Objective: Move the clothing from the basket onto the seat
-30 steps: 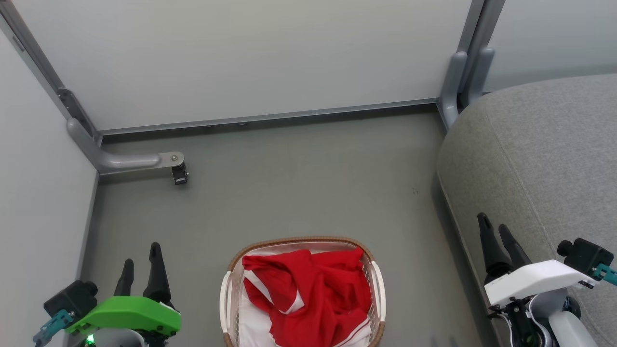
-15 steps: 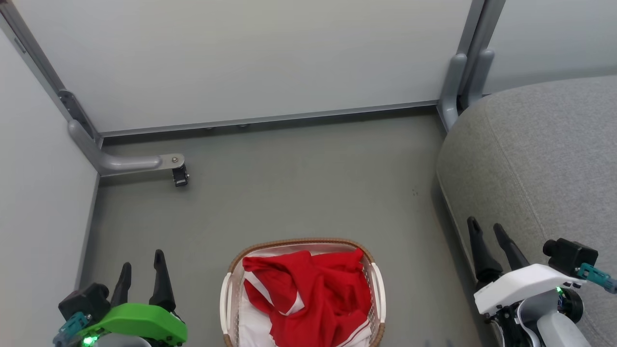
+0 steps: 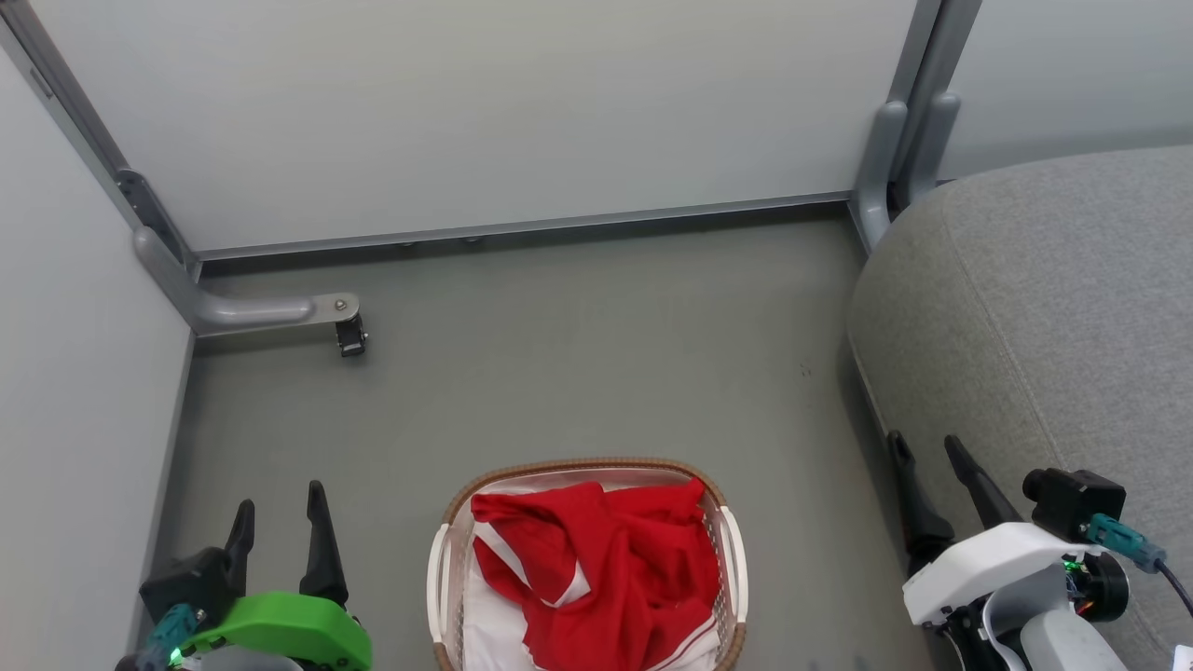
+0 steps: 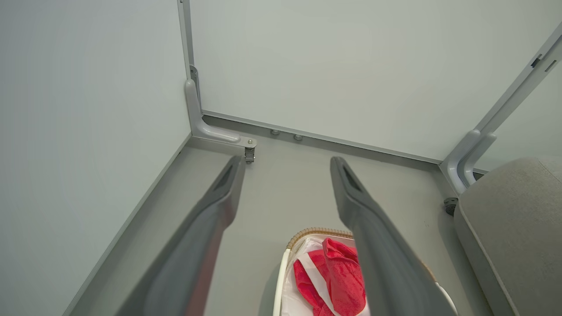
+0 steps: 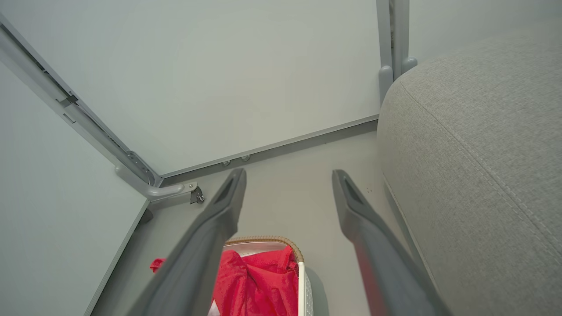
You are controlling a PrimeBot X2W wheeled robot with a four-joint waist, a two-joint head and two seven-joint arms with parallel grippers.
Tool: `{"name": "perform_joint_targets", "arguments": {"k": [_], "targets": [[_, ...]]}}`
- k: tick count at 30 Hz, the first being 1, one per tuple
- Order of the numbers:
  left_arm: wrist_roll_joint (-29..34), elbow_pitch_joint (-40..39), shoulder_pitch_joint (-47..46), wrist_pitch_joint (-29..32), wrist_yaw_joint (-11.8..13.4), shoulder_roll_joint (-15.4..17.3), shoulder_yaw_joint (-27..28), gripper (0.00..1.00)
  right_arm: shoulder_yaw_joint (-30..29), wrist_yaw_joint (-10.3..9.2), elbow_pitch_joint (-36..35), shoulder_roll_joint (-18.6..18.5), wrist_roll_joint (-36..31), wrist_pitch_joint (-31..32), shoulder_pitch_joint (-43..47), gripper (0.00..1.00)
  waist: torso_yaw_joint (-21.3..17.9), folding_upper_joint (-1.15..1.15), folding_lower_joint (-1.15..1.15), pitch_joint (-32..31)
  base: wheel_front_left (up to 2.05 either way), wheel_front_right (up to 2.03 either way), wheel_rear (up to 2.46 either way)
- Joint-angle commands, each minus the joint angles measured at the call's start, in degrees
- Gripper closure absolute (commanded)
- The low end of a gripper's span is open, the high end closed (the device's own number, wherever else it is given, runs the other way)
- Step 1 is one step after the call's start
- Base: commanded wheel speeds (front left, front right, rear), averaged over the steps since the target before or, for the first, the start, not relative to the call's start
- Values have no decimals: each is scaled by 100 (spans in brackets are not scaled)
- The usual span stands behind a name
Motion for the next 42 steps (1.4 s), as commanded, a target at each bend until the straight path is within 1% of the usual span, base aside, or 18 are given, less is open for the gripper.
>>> {"name": "perform_joint_targets", "arguments": {"k": [1, 12, 15, 26, 33, 39, 42], "targets": [[191, -66, 42, -60, 28, 22, 31, 0, 20, 2, -17, -44, -159, -61, -47, 0, 7, 0, 0, 3, 0, 0, 0], [781, -81, 81, -198, 53, -26, 36, 0, 78, 2, 38, -67, -695, -202, 10, 0, 46, 0, 0, 42, 0, 0, 0], [918, -61, 138, -231, -16, -52, 30, 0, 83, 1, 61, -43, -833, -235, -5, 0, 37, 0, 0, 59, 0, 0, 0], [1463, -77, 57, -355, -103, -99, 1, 0, 109, 1, 53, -28, -1337, -370, -152, 0, 6, 0, 0, 285, 0, 0, 0], [1770, 21, -162, -434, -156, -174, -118, 0, 154, 1, -7, -72, -1617, -435, -319, 0, -43, 0, 0, 689, 0, 0, 0], [2032, 165, -505, -499, -193, -249, -260, 0, 282, 1, -61, -137, -1868, -499, -618, 0, -116, 0, 0, 1276, 0, 0, 0], [2173, 280, -737, -518, -268, -272, -395, 0, 348, 0, -93, -134, -1991, -533, -802, 0, -163, 0, 0, 1624, 0, 0, 0]]}}
